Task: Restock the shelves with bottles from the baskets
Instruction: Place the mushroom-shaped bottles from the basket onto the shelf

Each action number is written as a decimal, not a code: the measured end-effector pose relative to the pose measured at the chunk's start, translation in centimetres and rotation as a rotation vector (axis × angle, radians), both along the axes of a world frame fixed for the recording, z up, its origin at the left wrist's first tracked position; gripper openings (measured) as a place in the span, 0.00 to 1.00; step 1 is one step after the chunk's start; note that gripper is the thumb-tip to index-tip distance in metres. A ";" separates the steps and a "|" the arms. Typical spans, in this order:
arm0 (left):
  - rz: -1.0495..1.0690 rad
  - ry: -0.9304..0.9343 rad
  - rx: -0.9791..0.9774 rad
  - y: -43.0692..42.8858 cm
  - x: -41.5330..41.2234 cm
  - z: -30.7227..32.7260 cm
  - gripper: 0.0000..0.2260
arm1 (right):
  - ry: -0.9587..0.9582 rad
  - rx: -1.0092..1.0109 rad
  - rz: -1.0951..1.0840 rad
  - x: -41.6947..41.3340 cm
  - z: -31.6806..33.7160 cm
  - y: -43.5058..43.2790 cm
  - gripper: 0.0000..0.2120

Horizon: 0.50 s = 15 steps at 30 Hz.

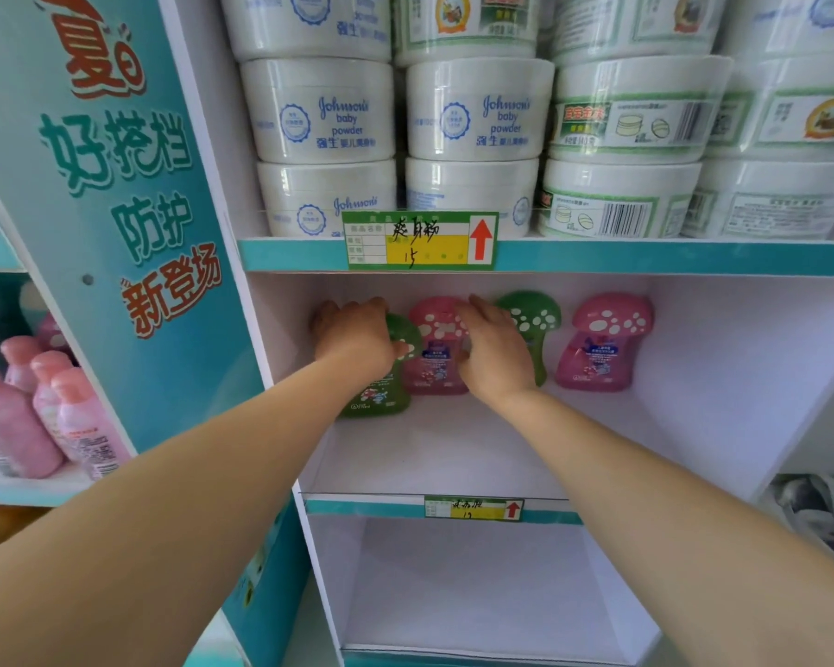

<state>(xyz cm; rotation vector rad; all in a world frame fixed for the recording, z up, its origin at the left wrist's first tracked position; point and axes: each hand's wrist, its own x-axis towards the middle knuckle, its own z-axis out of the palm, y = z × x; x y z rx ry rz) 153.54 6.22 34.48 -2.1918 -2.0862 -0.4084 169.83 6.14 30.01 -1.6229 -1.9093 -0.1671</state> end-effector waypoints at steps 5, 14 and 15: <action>0.007 0.025 0.003 0.1 -0.1 0.0 0.16 | -0.157 -0.016 -0.049 -0.5 0.6 2.0 0.33; 0.044 0.111 0.027 1.2 0.2 0.6 0.16 | -0.348 0.014 -0.115 -0.3 1.5 2.7 0.27; 0.050 0.115 0.029 1.4 0.2 0.7 0.15 | -0.355 0.007 -0.111 -0.3 1.5 2.7 0.27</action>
